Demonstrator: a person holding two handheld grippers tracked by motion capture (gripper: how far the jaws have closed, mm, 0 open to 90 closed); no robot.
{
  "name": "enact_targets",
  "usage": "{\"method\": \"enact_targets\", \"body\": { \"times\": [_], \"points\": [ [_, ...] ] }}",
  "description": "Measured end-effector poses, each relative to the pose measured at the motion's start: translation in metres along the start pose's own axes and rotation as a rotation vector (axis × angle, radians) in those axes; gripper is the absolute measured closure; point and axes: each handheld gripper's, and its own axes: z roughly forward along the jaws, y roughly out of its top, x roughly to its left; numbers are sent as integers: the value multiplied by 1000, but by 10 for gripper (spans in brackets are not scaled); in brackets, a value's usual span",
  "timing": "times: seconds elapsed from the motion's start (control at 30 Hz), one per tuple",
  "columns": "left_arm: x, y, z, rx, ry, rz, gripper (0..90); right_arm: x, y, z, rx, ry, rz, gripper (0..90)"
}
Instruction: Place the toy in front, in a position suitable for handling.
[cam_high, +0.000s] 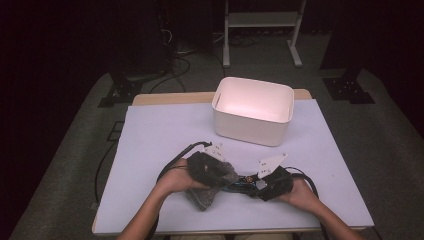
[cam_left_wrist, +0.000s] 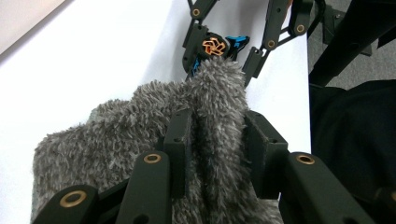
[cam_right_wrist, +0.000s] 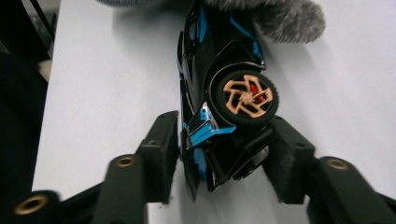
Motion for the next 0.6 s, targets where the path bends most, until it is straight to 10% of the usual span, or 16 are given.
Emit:
{"method": "enact_targets", "body": {
  "times": [0.3,0.6],
  "points": [
    [-2,1,-3,35,31,29,803,5,2,0,3,0,-42,560],
    [8,-29,-23,-8,48,-58,801,2,4,2,4,6,-57,558]
  ]
}}
